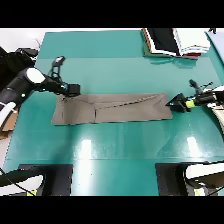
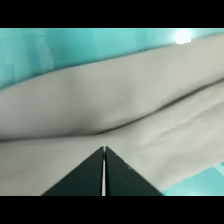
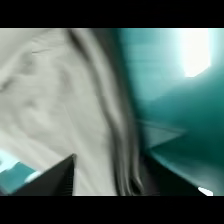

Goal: Fold the shirts.

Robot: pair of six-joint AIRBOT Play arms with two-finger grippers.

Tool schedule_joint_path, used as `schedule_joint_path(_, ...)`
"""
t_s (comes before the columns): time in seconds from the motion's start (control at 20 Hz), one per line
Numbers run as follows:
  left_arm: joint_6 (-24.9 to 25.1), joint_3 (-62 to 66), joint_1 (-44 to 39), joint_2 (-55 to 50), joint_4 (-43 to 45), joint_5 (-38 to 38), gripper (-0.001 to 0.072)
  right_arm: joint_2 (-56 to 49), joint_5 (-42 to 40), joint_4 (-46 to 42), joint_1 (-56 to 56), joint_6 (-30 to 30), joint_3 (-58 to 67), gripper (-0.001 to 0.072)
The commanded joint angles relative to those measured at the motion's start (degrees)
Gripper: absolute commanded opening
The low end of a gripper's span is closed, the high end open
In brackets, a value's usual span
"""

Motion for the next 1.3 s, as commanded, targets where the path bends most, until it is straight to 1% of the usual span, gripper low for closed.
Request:
schedule_joint_path(0.0,-1.8,0.1,-7.3,-3.7,-1.6,3.7,0.0026,-2.3,-3.0,4.3,4.5,-3.2,-0.3,0.0277)
schedule_joint_path(0.05,-1.8,0.1,-9.0,-5.2,-2.7,5.6,0.0026,-2.2,-2.3,4.1,5.5,-4.2,1.1,0.0127)
schedule_joint_path(0.1,-1.8,0.5,-10.3,-6.7,-3.8,7.1,0.0025,-1.9,-0.4,4.2,5.9,-4.9,3.2,0.0021)
schedule_joint_path(0.2,-1.8,3.4,-12.6,-10.7,-4.5,7.5,0.0026,0.7,2.5,4.3,5.9,-4.6,7.6,0.0021)
schedule_joint_path(0.3,-1.8,7.4,-14.7,-15.0,-4.7,8.1,0.0026,5.0,4.8,4.3,7.0,-1.8,12.2,0.0021)
schedule_joint_path(0.45,-1.8,13.6,-17.5,-21.6,-5.2,8.0,0.0026,11.5,5.2,4.3,10.8,2.6,19.2,0.0021)
schedule_joint_path(0.65,-1.8,17.9,-20.0,-27.2,-6.8,8.1,0.0026,15.1,5.2,4.3,17.8,6.4,28.0,0.0021)
schedule_joint_path(0.75,-1.8,19.0,-20.3,-28.7,-7.4,8.1,0.0025,15.3,5.4,4.3,21.0,8.9,31.6,0.0021)
schedule_joint_path(0.85,-1.8,19.2,-20.3,-29.2,-8.9,9.1,0.0026,15.2,5.2,4.3,24.3,10.1,34.1,0.0021)
schedule_joint_path(1.0,-1.9,19.3,-20.3,-29.2,-8.9,10.0,0.0026,15.2,3.9,4.3,28.4,11.8,36.1,0.0021)
schedule_joint_path(1.1,-1.8,20.6,-19.8,-29.2,-8.5,8.0,0.0025,15.2,2.5,4.5,30.7,12.3,36.5,0.0022)
schedule_joint_path(1.25,-1.9,23.9,-15.7,-25.9,-7.5,3.5,0.0025,15.2,0.9,4.4,34.2,12.3,36.4,0.0021)
